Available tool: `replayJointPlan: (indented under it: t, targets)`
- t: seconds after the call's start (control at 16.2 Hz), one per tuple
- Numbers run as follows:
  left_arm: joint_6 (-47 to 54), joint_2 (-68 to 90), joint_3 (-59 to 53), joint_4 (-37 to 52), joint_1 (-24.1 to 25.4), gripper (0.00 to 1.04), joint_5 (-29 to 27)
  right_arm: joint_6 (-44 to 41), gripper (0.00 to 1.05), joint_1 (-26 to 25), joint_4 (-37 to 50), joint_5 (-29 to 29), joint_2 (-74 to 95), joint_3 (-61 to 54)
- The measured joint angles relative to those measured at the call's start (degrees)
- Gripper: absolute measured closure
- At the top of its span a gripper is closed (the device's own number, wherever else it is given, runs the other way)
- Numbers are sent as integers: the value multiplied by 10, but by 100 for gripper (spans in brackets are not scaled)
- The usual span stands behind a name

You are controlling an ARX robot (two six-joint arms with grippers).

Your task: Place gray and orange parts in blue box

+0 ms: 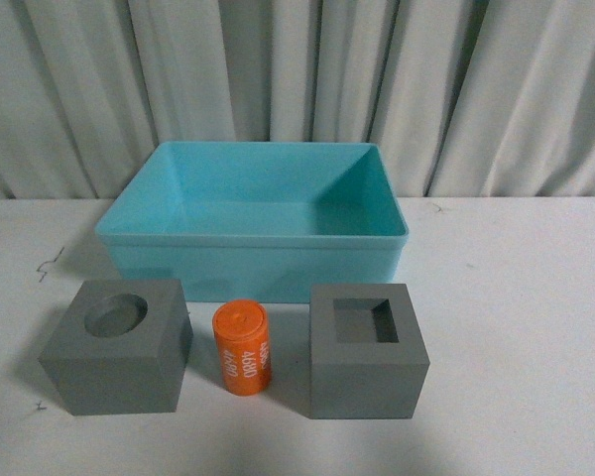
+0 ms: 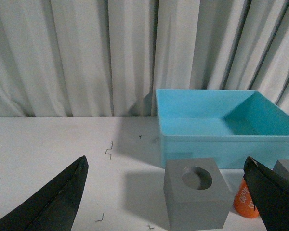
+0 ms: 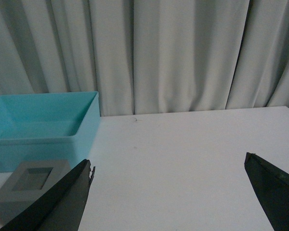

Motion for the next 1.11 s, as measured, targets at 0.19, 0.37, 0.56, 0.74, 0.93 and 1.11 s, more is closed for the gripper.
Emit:
replayJointPlan:
  t: [0.19,0.37,0.56,0.74,0.93,1.11]
  targets:
    - [0,0,0,0,0,7,0,0,6,0,0,0,0,0]
    - [0,0,0,0,0,7,0,0,6,0,0,0,0,0]
    - [0,0,0,0,0,7,0,0,6,0,0,0,0,0]
    - [0,0,0,0,0,7,0,0,6,0,0,0,0,0]
    - [0,0,0,0,0,7,0,0,6,0,0,0,0,0]
    - [0,0,0,0,0,7,0,0,6,0,0,0,0,0]
